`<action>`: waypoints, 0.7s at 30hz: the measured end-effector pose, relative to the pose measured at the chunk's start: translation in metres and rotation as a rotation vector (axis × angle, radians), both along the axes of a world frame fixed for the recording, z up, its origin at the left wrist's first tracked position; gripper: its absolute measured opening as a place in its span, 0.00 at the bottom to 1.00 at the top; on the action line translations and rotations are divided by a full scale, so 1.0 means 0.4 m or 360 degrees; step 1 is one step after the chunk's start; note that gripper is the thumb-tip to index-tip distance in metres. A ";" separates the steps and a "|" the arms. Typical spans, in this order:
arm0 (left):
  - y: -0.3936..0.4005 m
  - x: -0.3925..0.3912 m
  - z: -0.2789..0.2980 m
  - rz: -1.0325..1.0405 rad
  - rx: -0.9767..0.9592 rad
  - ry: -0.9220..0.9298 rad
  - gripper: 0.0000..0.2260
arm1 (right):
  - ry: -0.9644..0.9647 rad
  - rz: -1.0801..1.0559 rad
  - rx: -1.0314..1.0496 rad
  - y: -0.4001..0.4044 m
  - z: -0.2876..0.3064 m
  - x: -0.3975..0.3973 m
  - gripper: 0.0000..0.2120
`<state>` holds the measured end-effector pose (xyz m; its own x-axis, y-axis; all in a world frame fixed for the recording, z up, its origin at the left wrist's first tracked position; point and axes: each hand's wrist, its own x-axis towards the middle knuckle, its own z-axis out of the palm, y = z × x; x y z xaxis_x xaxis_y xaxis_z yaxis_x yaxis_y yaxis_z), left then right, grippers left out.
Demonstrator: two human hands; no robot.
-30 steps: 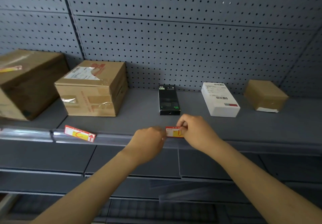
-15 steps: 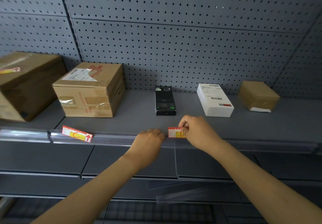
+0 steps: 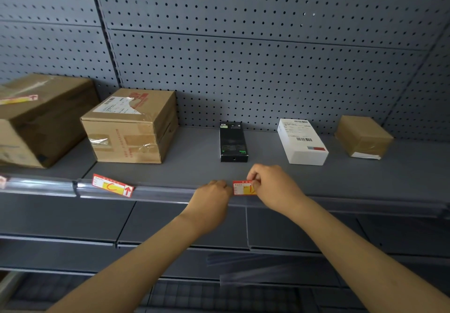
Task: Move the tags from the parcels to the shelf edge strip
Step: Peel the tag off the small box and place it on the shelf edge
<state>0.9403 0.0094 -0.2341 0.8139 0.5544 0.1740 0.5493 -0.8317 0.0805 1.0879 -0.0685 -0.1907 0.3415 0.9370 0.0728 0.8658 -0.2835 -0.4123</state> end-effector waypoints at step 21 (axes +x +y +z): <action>-0.017 -0.028 0.004 -0.0009 -0.0097 0.0007 0.16 | -0.0178 0.0249 0.0088 0.036 -0.044 -0.050 0.09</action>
<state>0.9290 0.0026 -0.2325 0.8177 0.5594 0.1362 0.5452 -0.8283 0.1288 1.0681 -0.0540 -0.2083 0.1791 0.9715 0.1551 0.9387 -0.1216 -0.3225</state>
